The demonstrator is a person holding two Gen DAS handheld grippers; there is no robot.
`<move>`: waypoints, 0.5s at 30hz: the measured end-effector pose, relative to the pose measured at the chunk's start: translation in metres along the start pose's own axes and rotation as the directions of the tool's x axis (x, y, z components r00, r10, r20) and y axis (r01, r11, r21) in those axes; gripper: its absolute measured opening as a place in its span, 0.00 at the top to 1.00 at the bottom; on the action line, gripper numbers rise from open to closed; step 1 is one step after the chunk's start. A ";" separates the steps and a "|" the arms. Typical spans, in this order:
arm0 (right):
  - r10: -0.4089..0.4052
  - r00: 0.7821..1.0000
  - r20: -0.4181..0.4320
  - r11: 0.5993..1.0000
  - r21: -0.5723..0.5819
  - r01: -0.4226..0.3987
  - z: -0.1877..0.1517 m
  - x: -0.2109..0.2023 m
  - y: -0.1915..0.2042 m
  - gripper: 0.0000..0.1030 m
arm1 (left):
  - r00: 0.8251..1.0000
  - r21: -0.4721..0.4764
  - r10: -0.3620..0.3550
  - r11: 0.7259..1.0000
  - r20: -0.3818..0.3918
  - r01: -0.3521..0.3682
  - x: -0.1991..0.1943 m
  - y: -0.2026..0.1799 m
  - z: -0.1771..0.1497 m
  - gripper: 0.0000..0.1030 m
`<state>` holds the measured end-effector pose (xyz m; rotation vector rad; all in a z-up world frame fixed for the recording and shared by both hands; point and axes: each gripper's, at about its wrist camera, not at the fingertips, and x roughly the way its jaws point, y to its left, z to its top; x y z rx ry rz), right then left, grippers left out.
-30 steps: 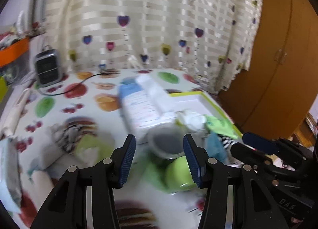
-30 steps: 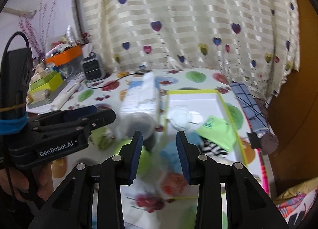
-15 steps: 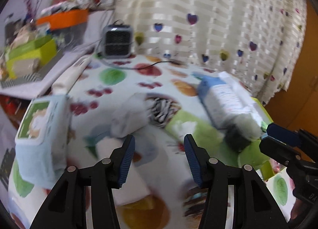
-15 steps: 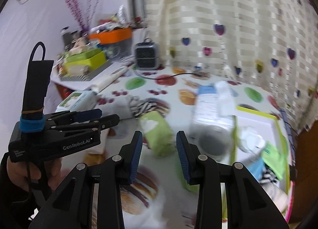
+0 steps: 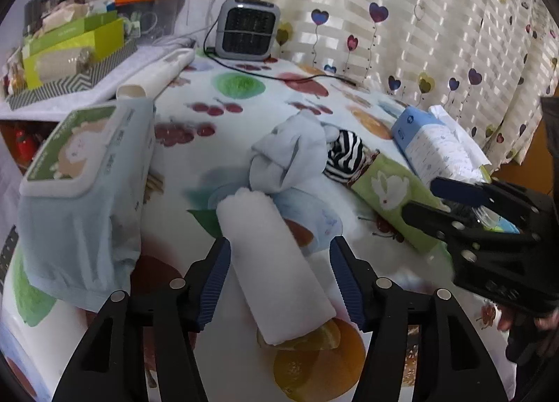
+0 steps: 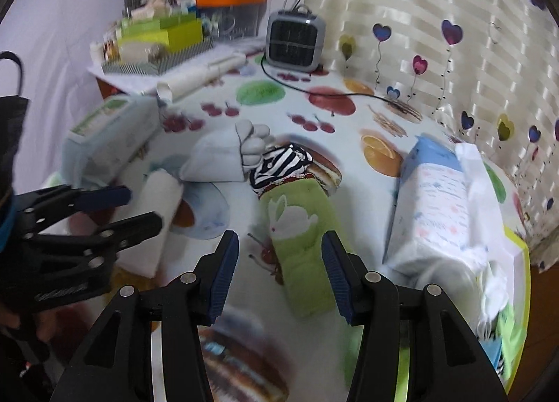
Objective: Organize soft objects
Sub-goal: 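Grasp the white rolled towel with the left gripper while the right gripper grasps the green bunny cloth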
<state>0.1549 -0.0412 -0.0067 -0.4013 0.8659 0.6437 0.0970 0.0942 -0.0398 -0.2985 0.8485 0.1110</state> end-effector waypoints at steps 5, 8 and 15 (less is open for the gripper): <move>-0.060 0.995 -0.077 0.997 -0.043 0.057 0.005 0.022 0.000 0.51 | 0.999 -0.009 -0.004 1.000 -0.037 0.004 0.012 0.004 -0.005 0.42; -0.082 0.992 -0.097 0.995 -0.069 0.076 0.007 0.029 0.003 0.50 | 1.000 0.005 -0.004 1.000 -0.026 0.004 0.011 0.001 -0.006 0.40; -0.158 0.979 -0.126 0.983 -0.112 0.144 0.012 0.044 0.009 0.49 | 0.999 0.059 0.036 0.998 0.000 -0.036 0.013 -0.006 -0.011 0.40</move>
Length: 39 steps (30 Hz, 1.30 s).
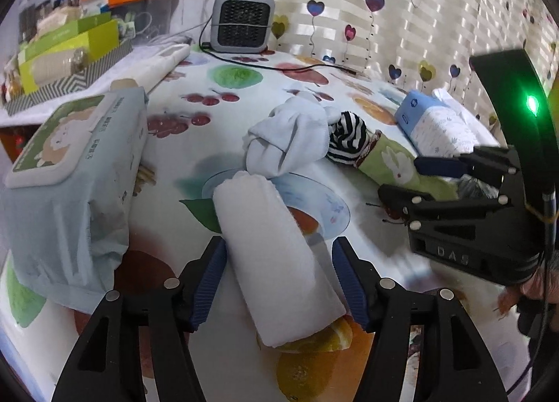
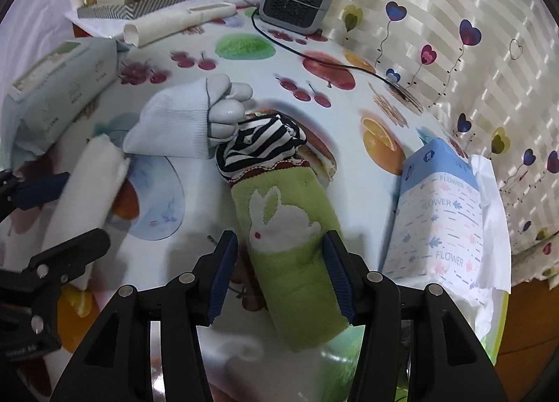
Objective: Organize soft objects
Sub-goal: 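Grasp the white rolled towel with the left gripper while the right gripper grasps the green bunny cloth, then carry the white towel and green bunny cloth in both grippers toward the white tray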
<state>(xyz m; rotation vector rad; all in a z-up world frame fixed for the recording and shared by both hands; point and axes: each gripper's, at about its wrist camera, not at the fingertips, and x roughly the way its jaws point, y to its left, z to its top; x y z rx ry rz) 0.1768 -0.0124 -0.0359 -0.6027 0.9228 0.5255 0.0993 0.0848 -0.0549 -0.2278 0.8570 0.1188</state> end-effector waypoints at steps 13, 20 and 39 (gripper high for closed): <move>0.039 0.998 0.052 0.997 0.063 -0.042 -0.008 -0.018 -0.003 0.78 | 1.000 -0.007 -0.014 1.000 -0.006 0.014 -0.003 0.005 0.001 0.79; 0.074 0.989 0.130 0.988 0.124 -0.091 -0.020 -0.050 -0.010 0.79 | 0.998 -0.021 -0.040 0.999 0.054 0.041 -0.028 0.004 0.007 0.79; -0.026 0.938 0.346 0.951 0.298 -0.083 -0.065 -0.158 -0.049 0.79 | 0.967 0.127 -0.156 0.983 0.203 0.132 -0.099 -0.079 0.034 0.79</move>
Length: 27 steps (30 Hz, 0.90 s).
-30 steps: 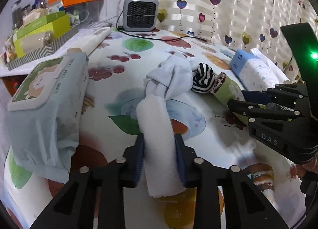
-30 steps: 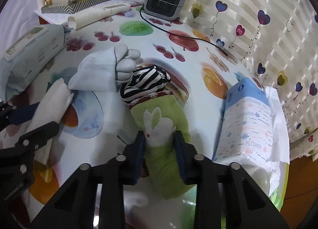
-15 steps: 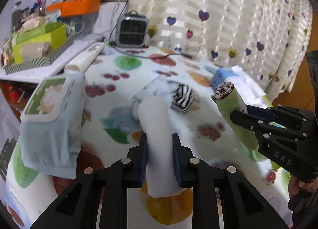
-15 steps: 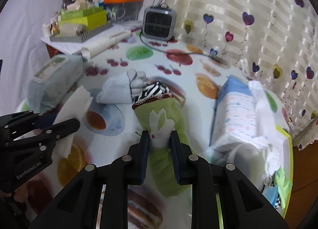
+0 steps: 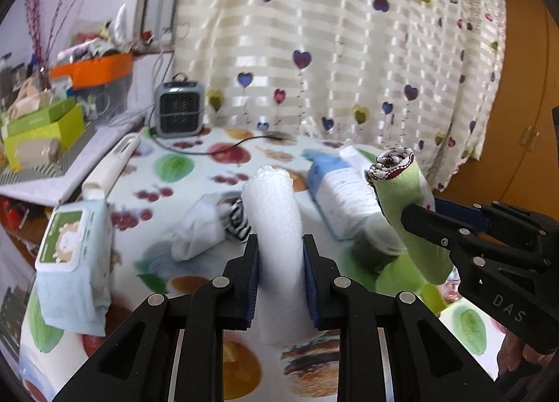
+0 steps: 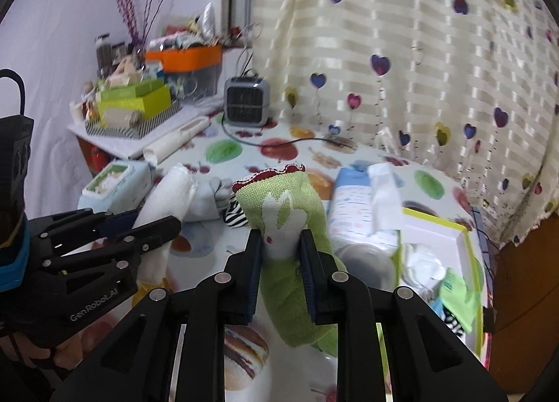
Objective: Organize soft objects
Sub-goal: 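Carry the white towel and green bunny cloth in both grippers toward the white tray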
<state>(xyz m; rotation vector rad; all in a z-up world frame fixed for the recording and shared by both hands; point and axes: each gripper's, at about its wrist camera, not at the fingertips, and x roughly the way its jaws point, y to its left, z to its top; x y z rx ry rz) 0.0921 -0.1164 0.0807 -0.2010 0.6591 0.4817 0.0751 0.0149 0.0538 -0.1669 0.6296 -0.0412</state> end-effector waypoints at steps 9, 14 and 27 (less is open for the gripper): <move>-0.037 0.998 0.049 0.996 0.079 0.033 -0.012 -0.036 -0.024 0.78 | 0.998 0.075 -0.065 0.995 0.026 0.063 -0.011 -0.046 0.004 0.79; -0.063 0.997 0.052 0.992 0.115 0.057 -0.022 -0.048 -0.036 0.78 | 0.995 0.101 -0.100 0.990 0.018 0.097 -0.011 -0.064 0.003 0.79; -0.108 0.993 0.049 0.978 0.185 0.097 -0.038 -0.058 -0.061 0.78 | 0.989 0.148 -0.149 0.978 -0.020 0.151 0.001 -0.100 -0.003 0.79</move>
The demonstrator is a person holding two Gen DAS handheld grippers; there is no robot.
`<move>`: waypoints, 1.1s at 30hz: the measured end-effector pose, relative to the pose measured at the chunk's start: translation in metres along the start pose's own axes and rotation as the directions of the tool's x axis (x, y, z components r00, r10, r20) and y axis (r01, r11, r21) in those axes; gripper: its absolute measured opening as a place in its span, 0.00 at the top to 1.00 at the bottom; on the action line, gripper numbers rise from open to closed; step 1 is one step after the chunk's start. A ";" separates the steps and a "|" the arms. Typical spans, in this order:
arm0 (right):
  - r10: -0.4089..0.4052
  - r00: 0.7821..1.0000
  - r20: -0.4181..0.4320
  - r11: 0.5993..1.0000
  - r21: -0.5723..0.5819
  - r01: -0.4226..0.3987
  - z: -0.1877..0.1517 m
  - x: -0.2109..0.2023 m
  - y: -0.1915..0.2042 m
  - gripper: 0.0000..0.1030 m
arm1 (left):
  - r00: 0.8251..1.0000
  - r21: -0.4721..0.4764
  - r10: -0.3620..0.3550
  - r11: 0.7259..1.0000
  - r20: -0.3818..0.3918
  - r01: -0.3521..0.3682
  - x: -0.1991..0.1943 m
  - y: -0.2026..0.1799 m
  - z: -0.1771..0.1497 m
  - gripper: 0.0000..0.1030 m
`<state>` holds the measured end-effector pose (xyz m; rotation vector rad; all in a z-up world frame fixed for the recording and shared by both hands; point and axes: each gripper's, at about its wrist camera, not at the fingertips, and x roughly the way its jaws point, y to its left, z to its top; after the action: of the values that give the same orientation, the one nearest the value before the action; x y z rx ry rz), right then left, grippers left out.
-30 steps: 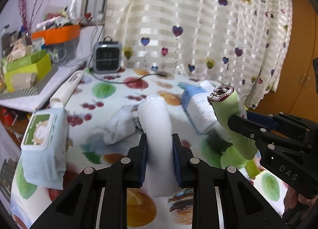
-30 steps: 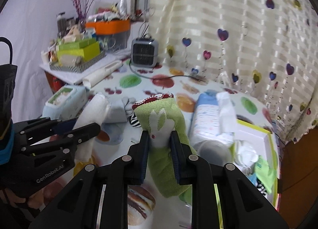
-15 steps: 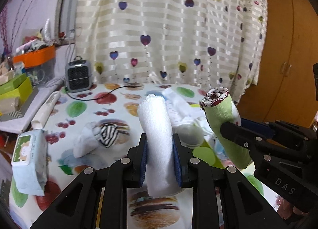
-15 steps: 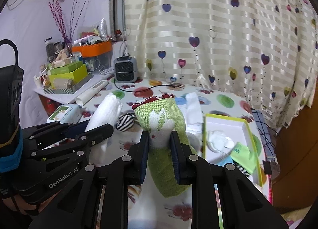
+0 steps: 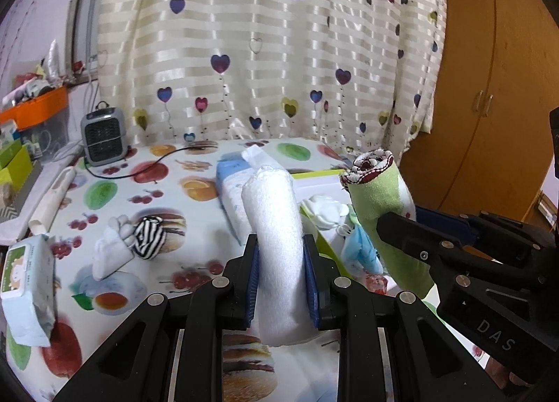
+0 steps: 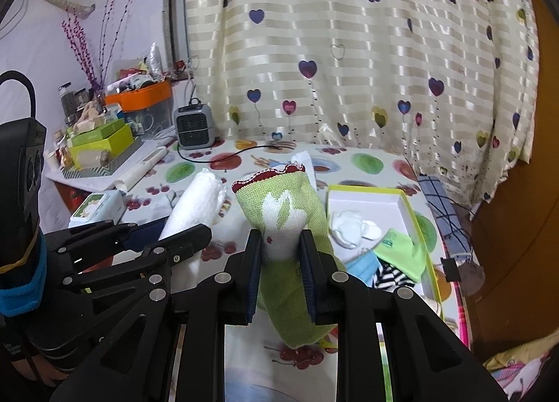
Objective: Organize soft objects
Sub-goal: 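Carry the white towel and green bunny cloth in both grippers toward the white tray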
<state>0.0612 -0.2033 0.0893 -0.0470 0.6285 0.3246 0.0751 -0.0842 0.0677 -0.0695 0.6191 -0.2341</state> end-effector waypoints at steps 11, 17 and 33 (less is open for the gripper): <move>-0.025 1.000 -0.013 0.998 0.055 0.026 -0.010 0.002 -0.023 0.78 | 0.999 0.041 -0.028 0.999 -0.034 0.029 0.019 -0.027 0.002 0.79; -0.033 0.999 -0.015 0.997 0.073 0.034 -0.014 0.001 -0.034 0.78 | 0.998 0.061 -0.039 0.997 -0.042 0.041 0.025 -0.040 0.003 0.79; -0.044 0.999 -0.029 0.992 0.115 0.047 -0.018 0.008 -0.062 0.78 | 0.995 0.089 -0.053 0.994 -0.080 0.060 0.050 -0.062 0.006 0.79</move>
<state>0.0764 -0.2622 0.0664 0.0457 0.6706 0.2435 0.1058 -0.1559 0.0522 0.0101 0.6835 -0.3203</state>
